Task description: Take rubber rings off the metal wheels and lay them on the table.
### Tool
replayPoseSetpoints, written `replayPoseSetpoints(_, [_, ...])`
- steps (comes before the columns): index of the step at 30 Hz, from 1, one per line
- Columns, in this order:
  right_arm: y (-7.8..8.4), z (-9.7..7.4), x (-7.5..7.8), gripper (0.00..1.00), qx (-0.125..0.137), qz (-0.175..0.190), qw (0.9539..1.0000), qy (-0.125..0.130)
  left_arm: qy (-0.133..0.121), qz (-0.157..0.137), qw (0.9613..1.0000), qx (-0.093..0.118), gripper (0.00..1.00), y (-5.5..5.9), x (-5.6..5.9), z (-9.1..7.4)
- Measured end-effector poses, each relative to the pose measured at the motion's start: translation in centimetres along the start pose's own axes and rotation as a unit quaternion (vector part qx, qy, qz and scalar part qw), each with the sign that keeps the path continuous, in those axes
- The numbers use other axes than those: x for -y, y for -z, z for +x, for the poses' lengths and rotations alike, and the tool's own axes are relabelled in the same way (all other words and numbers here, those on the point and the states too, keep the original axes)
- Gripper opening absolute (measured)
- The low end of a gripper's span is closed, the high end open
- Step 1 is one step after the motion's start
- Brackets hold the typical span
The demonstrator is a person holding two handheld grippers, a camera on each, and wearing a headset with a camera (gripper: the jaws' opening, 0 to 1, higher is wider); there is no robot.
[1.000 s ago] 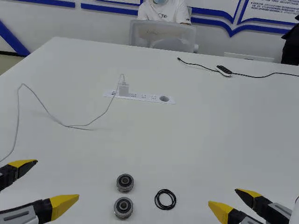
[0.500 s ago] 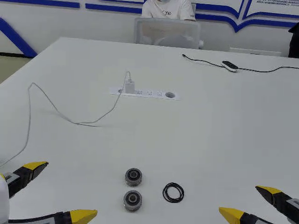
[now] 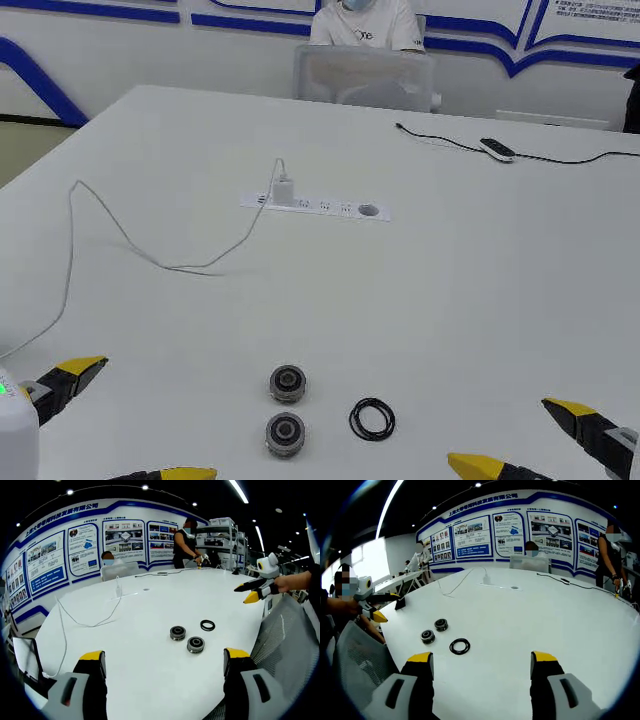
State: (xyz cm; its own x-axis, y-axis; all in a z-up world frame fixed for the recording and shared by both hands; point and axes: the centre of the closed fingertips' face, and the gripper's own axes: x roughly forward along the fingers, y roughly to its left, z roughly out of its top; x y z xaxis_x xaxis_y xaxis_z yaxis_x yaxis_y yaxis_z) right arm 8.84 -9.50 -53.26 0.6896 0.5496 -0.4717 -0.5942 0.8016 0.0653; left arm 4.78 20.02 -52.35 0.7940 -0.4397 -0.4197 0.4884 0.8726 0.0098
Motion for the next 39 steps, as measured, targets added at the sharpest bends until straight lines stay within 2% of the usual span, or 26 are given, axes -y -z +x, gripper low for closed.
replayPoseSetpoints(5, [-0.3, 0.2, -0.2, 0.80, 0.008, 0.018, 0.9998, 0.000, -0.018, -0.011, 0.9997, 0.015, 1.00, -0.6, -0.8, -0.2])
replayPoseSetpoints(9, [-0.5, 0.6, -0.3, 0.80, 0.008, 0.018, 0.9998, -0.001, -0.025, -0.019, 0.9992, 0.024, 1.00, -0.9, -1.2, -0.2])
replayPoseSetpoints(21, [-1.1, 1.7, -0.8, 0.79, 0.015, 0.036, 0.9992, -0.008, -0.027, -0.018, 0.9990, 0.030, 0.99, -1.5, -1.6, 0.3])
replayPoseSetpoints(34, [-1.3, 1.9, -0.7, 0.78, 0.019, 0.039, 0.9990, -0.005, -0.038, -0.021, 0.9984, 0.035, 0.98, -1.5, -2.4, 0.1])
replayPoseSetpoints(39, [-1.3, 1.8, -0.8, 0.78, 0.019, 0.041, 0.9990, -0.006, -0.036, -0.018, 0.9986, 0.033, 0.98, -1.4, -2.3, 0.2])
